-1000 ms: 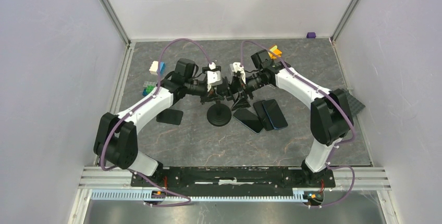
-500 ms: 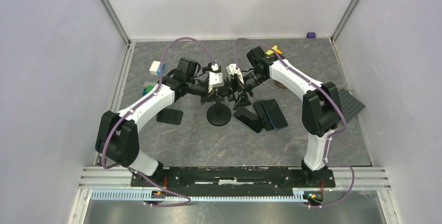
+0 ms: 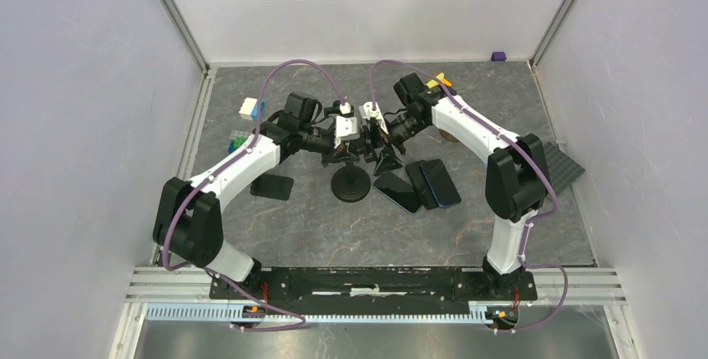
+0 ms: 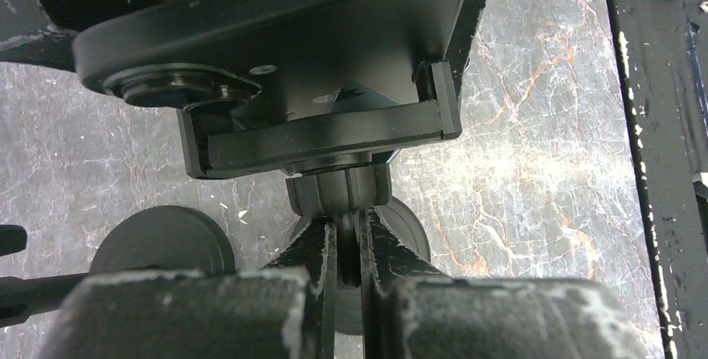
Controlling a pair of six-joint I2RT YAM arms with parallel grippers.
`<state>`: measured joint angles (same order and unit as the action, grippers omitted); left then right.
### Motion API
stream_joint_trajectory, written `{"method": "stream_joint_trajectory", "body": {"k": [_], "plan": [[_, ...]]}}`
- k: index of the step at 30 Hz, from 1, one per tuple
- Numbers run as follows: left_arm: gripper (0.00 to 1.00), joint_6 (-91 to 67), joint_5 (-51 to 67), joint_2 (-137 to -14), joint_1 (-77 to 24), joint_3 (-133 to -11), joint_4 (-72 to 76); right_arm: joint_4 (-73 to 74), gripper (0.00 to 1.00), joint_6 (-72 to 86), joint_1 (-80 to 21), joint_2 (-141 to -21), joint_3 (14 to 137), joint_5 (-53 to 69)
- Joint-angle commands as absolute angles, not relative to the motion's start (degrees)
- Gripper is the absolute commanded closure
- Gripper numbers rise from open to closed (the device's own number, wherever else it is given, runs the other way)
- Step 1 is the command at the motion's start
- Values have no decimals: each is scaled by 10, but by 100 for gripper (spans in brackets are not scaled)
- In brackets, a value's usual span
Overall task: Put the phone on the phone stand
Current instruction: Install the phone on the phone stand.
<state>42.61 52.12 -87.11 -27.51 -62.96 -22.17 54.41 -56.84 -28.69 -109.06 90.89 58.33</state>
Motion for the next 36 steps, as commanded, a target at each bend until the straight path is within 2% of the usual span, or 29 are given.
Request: {"method": "stream_joint_trajectory", "body": {"k": [1, 8, 23, 31, 36], "plan": [[98, 496, 625, -913, -371, -583, -344, 308, 100, -518, -293, -1087, 936, 540], [98, 569, 641, -941, -381, -616, -438, 332, 100, -547, -293, -1084, 943, 534], [98, 611, 635, -951, -387, -632, -487, 431, 100, -632, -294, -1107, 1020, 505], [98, 606, 639, -946, -380, -640, -476, 453, 100, -658, -312, -1087, 965, 510], [98, 613, 636, -928, -364, -633, -476, 411, 100, -628, -311, -1043, 901, 504]]}}
